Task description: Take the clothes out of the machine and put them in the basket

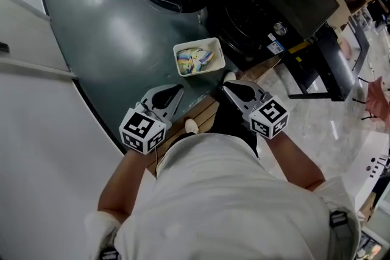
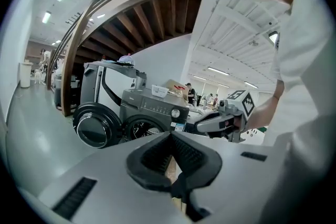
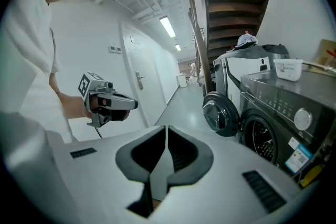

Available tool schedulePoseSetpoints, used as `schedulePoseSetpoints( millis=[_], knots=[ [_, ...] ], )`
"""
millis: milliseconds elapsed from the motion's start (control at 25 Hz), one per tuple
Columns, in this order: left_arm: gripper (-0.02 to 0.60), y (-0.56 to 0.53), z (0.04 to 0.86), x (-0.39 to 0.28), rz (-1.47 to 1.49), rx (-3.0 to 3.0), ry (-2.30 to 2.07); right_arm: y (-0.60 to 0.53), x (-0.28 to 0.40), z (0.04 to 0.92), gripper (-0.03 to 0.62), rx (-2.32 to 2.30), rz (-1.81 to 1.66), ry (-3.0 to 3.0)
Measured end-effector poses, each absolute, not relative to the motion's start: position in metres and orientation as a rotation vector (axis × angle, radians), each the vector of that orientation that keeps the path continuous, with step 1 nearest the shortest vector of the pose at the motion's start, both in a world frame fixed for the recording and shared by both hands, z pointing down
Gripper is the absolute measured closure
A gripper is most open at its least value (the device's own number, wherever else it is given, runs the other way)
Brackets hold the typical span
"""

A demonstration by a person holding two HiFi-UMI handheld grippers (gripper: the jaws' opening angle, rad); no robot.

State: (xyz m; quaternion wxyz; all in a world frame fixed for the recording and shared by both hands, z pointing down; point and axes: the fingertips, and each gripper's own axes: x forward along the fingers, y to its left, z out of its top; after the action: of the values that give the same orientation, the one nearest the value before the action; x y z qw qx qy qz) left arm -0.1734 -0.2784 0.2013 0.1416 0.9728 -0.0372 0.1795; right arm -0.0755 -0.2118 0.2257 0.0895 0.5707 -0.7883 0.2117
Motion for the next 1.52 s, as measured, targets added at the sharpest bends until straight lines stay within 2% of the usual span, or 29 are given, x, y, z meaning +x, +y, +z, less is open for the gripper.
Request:
schedulePoseSetpoints(
  millis=[560, 1520],
  knots=[
    [0.584, -0.245, 0.18, -0.196, 0.445, 2.799, -0.068, -0.181, -0.114, 0.191, 0.577, 1.653, 0.507, -2.409],
    [0.585, -0.232, 0.184, -0.195, 0.444, 2.815, -0.093, -0.167, -0.109, 0.181, 0.586, 1.692, 0.449, -2.424]
  ],
)
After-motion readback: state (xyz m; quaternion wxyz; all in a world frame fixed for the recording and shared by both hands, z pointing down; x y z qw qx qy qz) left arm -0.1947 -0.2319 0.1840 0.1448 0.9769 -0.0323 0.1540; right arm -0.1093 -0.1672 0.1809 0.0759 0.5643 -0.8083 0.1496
